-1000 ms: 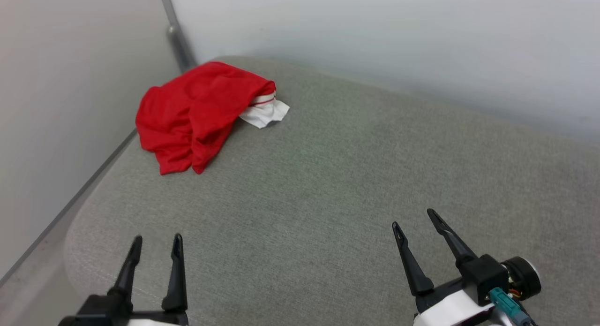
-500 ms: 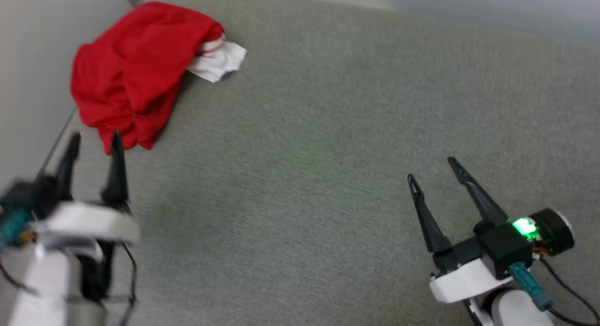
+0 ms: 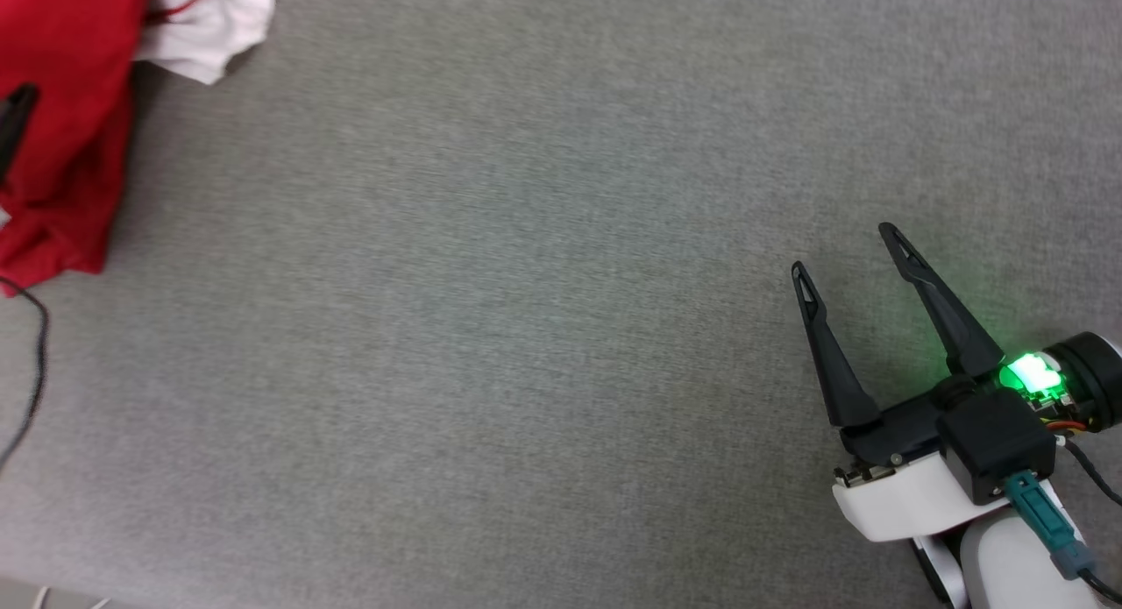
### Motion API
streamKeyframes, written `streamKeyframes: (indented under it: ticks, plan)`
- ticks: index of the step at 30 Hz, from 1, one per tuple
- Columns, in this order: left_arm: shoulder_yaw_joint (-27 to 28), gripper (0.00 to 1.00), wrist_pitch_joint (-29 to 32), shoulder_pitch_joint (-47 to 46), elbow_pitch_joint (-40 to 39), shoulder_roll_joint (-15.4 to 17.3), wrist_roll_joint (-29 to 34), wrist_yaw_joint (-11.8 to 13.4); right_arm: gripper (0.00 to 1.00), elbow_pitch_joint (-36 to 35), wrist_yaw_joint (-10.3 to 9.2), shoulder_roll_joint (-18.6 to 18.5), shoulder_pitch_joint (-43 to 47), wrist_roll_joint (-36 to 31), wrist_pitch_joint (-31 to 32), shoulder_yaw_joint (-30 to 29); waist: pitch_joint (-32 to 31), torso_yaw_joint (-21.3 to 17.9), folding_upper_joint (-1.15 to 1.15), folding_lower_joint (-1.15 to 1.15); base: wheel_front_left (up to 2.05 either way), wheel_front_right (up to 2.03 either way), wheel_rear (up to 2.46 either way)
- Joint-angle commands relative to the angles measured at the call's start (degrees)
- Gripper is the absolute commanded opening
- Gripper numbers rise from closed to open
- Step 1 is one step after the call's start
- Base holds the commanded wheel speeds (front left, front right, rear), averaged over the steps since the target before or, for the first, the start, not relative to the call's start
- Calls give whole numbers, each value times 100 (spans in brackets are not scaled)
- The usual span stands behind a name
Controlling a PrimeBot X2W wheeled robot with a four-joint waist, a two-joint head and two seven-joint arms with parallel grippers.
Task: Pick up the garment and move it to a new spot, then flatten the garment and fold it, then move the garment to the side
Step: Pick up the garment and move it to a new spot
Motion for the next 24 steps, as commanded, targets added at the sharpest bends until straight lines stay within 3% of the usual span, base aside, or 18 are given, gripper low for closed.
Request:
streamKeyframes:
  ticks: [1, 7, 13, 15, 16, 24]
  plan:
    - [-46, 100, 215, -160, 108, 138, -197, 10, 100, -65, -3, -20, -62, -62, -2, 7, 311, -267, 0, -2, 0, 0, 0]
    - [-337, 100, 1062, -541, 519, 447, -811, 10, 100, -96, -3, -20, -49, -88, -25, -7, 582, -427, 0, -2, 0, 0, 0]
    - [-699, 100, 1533, -653, 852, 416, -1057, 10, 100, -78, -4, -26, -63, -112, -43, -36, 682, -501, 0, -2, 0, 0, 0]
    - [-805, 7, 1668, -660, 930, 338, -1195, 9, 100, -62, -4, -23, -72, -121, -44, -51, 679, -505, 0, -2, 0, 0, 0]
    - [-838, 0, 1690, -667, 942, 313, -1251, 9, 100, -48, -4, -20, -72, -129, -44, -57, 665, -502, 0, -2, 0, 0, 0]
    - [-1147, 0, 1075, -533, 638, 543, -1491, 9, 100, 128, -3, 36, -72, -119, -81, 22, 247, -479, 0, -2, 0, 0, 0]
